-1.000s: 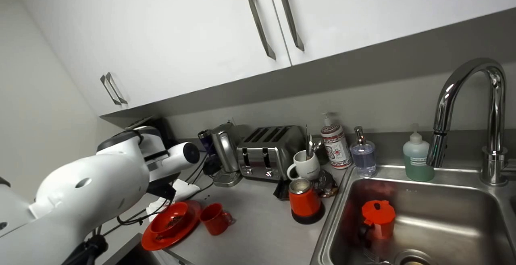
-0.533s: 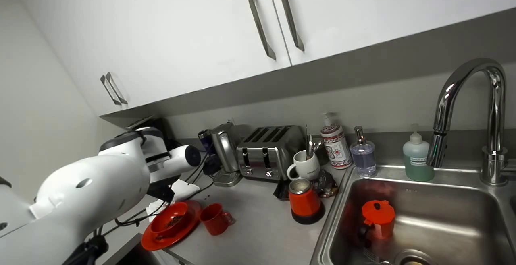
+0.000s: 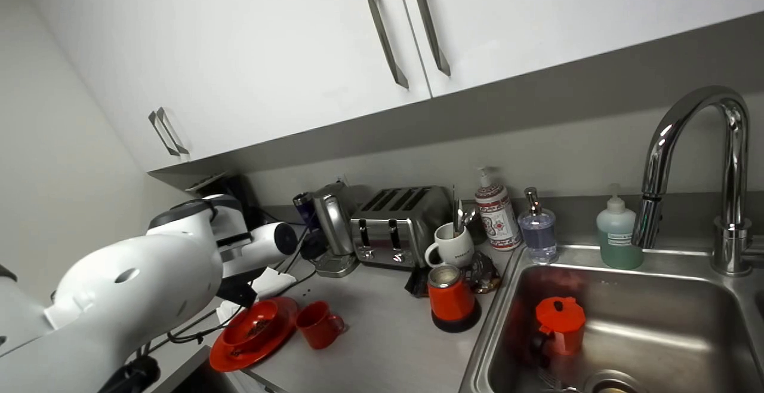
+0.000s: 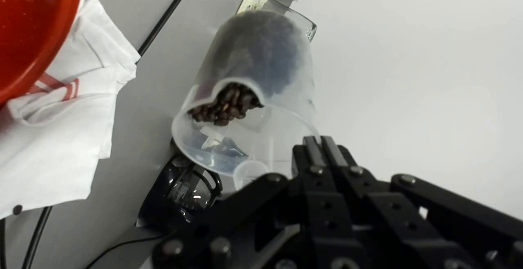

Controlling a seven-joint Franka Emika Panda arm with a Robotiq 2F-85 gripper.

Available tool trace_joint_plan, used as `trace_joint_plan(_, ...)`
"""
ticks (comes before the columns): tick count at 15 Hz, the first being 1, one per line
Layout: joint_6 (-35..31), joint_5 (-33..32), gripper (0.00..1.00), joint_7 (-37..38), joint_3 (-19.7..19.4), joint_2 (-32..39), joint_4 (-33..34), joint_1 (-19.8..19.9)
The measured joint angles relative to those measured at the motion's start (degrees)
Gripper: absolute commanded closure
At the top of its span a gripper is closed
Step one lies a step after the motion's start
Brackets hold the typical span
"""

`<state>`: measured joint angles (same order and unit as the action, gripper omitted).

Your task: Pick up the jar and pour some of its contents in the bowl

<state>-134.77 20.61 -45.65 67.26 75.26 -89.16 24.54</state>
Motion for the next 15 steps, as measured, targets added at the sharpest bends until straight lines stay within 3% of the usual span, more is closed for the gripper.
trace_joint_plan(15, -1.3, 1.1, 0.96, -3.8, 0.3, -0.4, -7.0, 5.0)
